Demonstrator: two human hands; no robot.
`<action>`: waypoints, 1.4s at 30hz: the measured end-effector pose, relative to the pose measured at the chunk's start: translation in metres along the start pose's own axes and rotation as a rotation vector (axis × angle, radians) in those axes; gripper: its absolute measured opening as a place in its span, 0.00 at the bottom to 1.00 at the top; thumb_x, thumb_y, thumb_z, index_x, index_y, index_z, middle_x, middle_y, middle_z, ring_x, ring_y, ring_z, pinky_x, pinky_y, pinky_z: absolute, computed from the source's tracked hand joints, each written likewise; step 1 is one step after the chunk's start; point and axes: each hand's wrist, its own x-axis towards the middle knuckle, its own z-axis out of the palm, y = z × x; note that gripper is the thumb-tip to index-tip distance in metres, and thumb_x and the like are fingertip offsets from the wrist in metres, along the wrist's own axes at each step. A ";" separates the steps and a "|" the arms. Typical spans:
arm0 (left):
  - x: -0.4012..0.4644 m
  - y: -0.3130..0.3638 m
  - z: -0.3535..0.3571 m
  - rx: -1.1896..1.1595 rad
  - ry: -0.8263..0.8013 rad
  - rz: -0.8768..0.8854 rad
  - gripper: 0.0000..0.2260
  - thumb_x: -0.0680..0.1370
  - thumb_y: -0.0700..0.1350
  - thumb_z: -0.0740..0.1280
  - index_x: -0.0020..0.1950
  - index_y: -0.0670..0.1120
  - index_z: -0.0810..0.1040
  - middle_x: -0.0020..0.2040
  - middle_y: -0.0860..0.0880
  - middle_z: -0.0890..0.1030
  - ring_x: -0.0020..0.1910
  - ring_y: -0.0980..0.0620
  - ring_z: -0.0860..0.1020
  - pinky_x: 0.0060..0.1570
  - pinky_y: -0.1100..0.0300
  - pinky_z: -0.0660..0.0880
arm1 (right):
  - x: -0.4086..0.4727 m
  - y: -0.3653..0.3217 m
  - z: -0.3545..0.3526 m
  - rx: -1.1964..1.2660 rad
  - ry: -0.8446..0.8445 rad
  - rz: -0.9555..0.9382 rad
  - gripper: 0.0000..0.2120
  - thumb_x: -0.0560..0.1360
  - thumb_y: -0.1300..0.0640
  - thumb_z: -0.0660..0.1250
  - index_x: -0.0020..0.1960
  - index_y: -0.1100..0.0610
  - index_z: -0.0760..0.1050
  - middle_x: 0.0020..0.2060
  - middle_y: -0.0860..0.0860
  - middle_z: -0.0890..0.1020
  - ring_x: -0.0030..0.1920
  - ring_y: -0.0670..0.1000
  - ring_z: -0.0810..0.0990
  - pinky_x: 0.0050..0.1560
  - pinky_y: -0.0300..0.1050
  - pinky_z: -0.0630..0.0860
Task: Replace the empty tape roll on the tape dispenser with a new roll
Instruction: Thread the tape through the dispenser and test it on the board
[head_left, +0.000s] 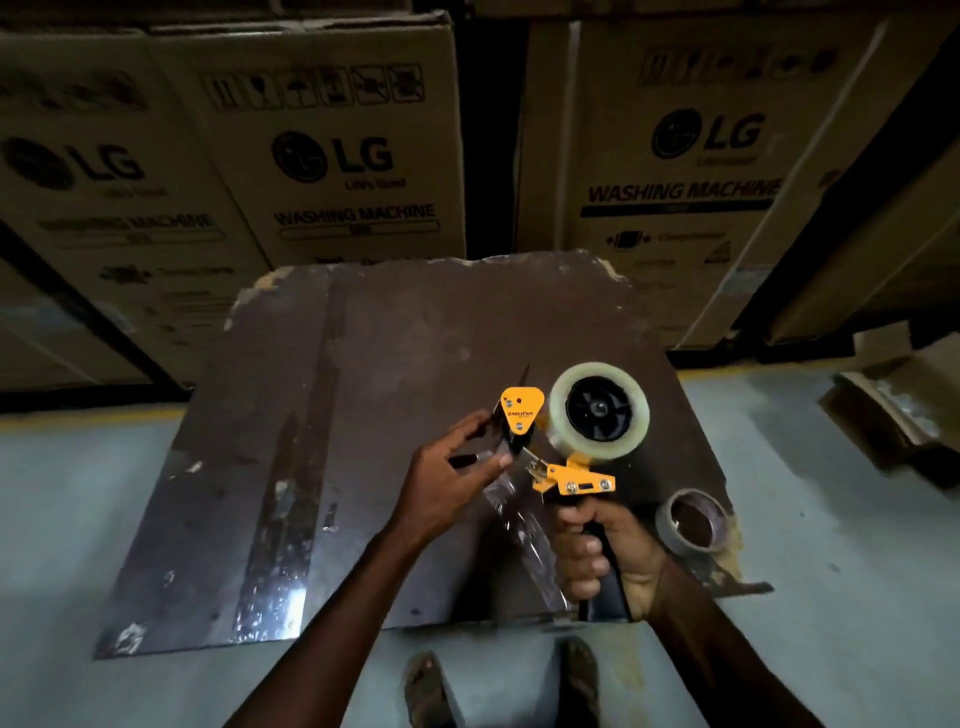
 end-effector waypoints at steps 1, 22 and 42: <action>0.003 0.005 0.001 0.033 0.039 0.045 0.27 0.71 0.50 0.77 0.69 0.51 0.77 0.67 0.54 0.79 0.65 0.60 0.76 0.61 0.59 0.76 | 0.001 -0.010 0.002 -0.007 -0.012 0.012 0.14 0.70 0.61 0.71 0.35 0.55 0.66 0.22 0.48 0.69 0.20 0.47 0.68 0.26 0.40 0.63; 0.069 0.059 -0.011 0.069 0.156 0.173 0.08 0.69 0.41 0.78 0.43 0.42 0.80 0.42 0.51 0.85 0.43 0.54 0.84 0.47 0.61 0.81 | 0.017 -0.098 0.023 -0.057 -0.207 0.076 0.08 0.75 0.60 0.66 0.37 0.56 0.70 0.24 0.48 0.70 0.22 0.47 0.69 0.28 0.41 0.68; 0.098 0.079 -0.055 0.197 -0.258 0.162 0.09 0.73 0.36 0.74 0.40 0.49 0.80 0.42 0.54 0.86 0.47 0.57 0.84 0.48 0.61 0.79 | 0.006 -0.103 0.015 -0.098 -0.229 0.214 0.05 0.76 0.58 0.63 0.41 0.55 0.71 0.26 0.48 0.71 0.24 0.46 0.66 0.30 0.41 0.68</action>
